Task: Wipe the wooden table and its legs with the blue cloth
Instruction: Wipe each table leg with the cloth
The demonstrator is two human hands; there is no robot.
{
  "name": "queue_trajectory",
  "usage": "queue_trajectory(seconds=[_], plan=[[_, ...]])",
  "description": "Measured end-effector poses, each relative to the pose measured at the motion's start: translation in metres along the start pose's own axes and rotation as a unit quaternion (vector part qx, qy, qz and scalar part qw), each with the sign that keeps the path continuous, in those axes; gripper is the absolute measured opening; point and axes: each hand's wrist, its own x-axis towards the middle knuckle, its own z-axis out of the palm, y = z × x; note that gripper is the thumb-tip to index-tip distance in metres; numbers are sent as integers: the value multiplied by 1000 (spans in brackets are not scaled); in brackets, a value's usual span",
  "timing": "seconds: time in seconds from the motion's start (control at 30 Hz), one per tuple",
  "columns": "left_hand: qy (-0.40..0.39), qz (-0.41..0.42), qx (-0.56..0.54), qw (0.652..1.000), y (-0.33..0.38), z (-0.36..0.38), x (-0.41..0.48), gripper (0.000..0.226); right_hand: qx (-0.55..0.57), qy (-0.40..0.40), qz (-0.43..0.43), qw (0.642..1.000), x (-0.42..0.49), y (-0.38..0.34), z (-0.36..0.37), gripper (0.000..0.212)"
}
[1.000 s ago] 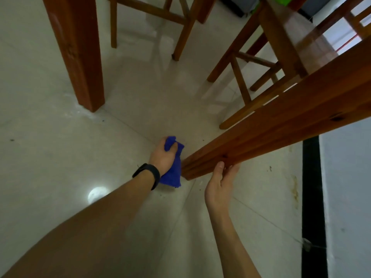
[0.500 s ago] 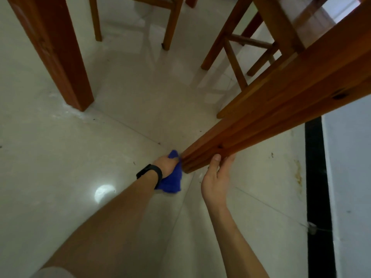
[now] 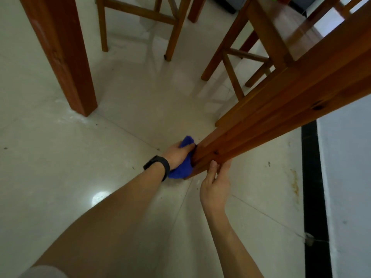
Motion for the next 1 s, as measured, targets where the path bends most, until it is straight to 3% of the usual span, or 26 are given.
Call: queue_trajectory(seconds=[0.17, 0.23, 0.37, 0.5, 0.67, 0.73, 0.8, 0.9, 1.0], plan=[[-66, -88, 128, 986, -25, -19, -6, 43, 16, -4, 1, 1000, 0, 0, 2, 54], [-53, -99, 168, 979, -23, -33, -13, 41, 39, -5, 6, 999, -1, -1, 2, 53], [33, 3, 62, 998, 12, -35, -34, 37, 107, -19, 29, 994, -5, -10, -3, 53], [31, 132, -42, 990, 86, -15, -63, 32, 172, -27, 69, 982, -6, -19, -18, 54], [-9, 237, 1, 971, 113, 23, -90, 29, 193, -21, 68, 979, -2, -30, -45, 51], [14, 213, 32, 976, 89, 22, -88, 26, 190, -10, 60, 980, 1, -36, -51, 47], [-18, 144, 76, 986, 60, 6, -86, 30, 198, 9, 56, 979, 3, -40, -54, 46], [-77, 34, 275, 958, 20, -31, -81, 17, 206, 18, 56, 977, 1, -52, -54, 50], [-8, 40, 243, 969, 28, -47, -81, 20, 200, 24, 32, 979, -3, -64, -54, 62]])
